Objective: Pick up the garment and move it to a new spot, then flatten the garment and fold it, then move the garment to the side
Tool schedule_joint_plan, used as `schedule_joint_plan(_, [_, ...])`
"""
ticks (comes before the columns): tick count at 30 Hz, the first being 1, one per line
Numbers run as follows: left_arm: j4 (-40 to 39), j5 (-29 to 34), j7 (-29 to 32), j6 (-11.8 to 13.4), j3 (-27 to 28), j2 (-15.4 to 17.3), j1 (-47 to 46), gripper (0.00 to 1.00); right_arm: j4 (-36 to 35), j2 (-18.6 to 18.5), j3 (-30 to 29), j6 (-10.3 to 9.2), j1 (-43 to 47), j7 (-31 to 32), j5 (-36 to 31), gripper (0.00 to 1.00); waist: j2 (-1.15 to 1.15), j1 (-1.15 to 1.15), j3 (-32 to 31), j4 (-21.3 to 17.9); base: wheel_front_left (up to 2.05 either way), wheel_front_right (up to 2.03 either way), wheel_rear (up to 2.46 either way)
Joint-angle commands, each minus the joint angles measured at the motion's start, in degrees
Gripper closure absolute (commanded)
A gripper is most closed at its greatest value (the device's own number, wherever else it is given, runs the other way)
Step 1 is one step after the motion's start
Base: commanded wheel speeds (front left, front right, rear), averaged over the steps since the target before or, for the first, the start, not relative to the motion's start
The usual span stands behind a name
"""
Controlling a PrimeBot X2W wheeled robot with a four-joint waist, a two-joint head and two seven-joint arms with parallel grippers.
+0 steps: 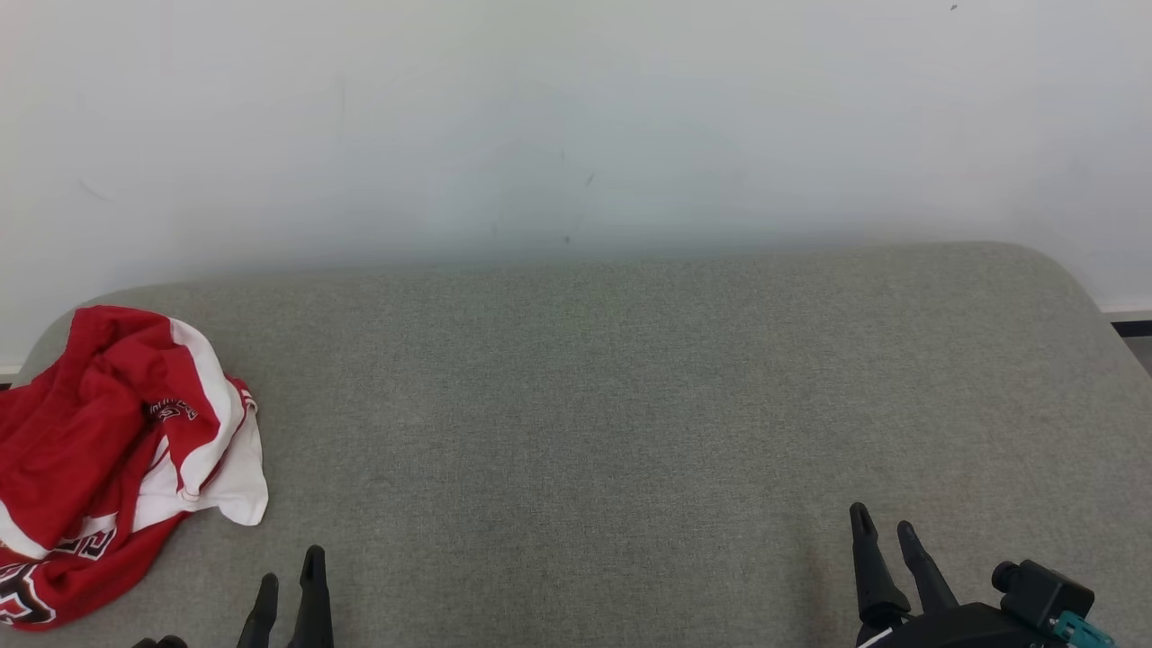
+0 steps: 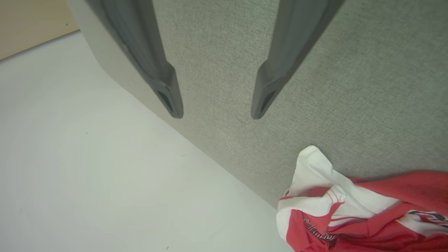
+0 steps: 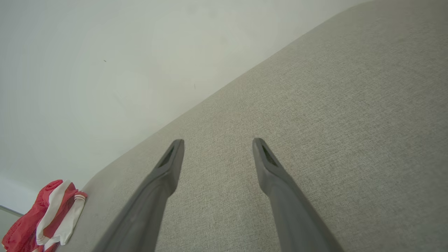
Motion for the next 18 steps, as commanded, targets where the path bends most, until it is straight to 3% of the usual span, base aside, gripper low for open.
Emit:
schedule_joint_plan(1, [-0.75,2.12,-0.67,0.12,-0.08,0.34,0.31,0.0,-0.3,-0.21,0.19,-0.06,-0.08,-0.56,-1.91,0.0,0.0,0.0,-0.03,-0.01,0.0,0.0,0.0])
schedule_joint_plan(18, [-0.8,13.47,-3.08,0.13,-0.31,0.43,0.44,0.0,0.0,-0.24,0.8,-0.08,-0.79,-1.73,-12.79,0.0,0.0,0.0,-0.33,0.01,0.0,0.0,0.0])
